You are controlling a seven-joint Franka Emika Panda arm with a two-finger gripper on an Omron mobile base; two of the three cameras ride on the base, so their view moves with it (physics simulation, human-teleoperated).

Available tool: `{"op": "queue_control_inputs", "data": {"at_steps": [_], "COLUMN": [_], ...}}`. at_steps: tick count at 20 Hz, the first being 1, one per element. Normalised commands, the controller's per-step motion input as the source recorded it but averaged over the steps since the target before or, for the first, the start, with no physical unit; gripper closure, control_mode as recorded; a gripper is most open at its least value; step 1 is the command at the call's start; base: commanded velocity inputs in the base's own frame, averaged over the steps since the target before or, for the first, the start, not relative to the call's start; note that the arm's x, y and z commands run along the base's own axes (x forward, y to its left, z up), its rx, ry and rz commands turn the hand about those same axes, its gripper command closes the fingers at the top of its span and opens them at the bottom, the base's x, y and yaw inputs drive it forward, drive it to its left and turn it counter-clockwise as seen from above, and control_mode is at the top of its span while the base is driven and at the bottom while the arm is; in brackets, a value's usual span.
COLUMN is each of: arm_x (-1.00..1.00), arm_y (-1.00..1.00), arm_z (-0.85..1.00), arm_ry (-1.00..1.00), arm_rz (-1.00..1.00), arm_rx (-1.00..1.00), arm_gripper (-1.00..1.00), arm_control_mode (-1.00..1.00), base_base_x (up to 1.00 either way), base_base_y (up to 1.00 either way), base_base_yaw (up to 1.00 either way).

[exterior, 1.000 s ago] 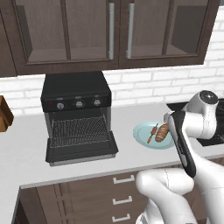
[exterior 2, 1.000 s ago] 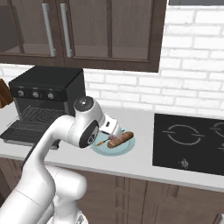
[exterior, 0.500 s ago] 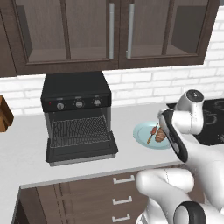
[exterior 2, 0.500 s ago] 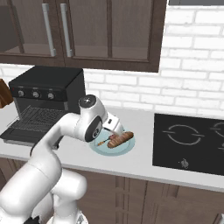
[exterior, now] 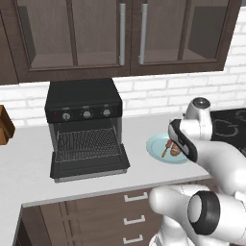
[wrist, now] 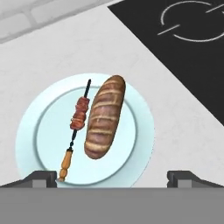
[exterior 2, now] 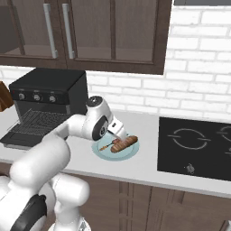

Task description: Pick up the kebab skewer and baguette bread, and place them inside the toaster oven. Close the toaster oven door and start by setting the timer.

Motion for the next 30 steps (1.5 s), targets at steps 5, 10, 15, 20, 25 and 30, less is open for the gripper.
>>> {"op": "queue_control_inputs", "data": {"at_steps": [5, 10, 15, 20, 25, 30], "arm_x": [0.22, 0.3, 0.35, 0.25, 0.16, 0.12], "arm_y": [-0.16, -0.02, -0.06, -0.03, -0.07, -0.18], "arm_z": [-0.34, -0.38, -0.35, -0.29, -0.21, -0.21], "arm_ry": [0.1, 0.02, 0.01, 0.03, 0.03, 0.02], "arm_rz": [-0.01, 0.0, 0.0, 0.0, 0.0, 0.0], "arm_rx": [0.06, 0.0, 0.0, 0.0, 0.01, 0.0], "arm_gripper": [-1.0, -1.0, -1.0, -1.0, -1.0, -1.0], "arm_control_mode": [-1.0, -1.0, -1.0, -1.0, -1.0, -1.0], "base_base_x": [0.0, 0.0, 0.0, 0.0, 0.0, 0.0], "base_base_y": [0.0, 0.0, 0.0, 0.0, 0.0, 0.0], "base_base_yaw": [0.0, 0.0, 0.0, 0.0, 0.0, 0.0]}}
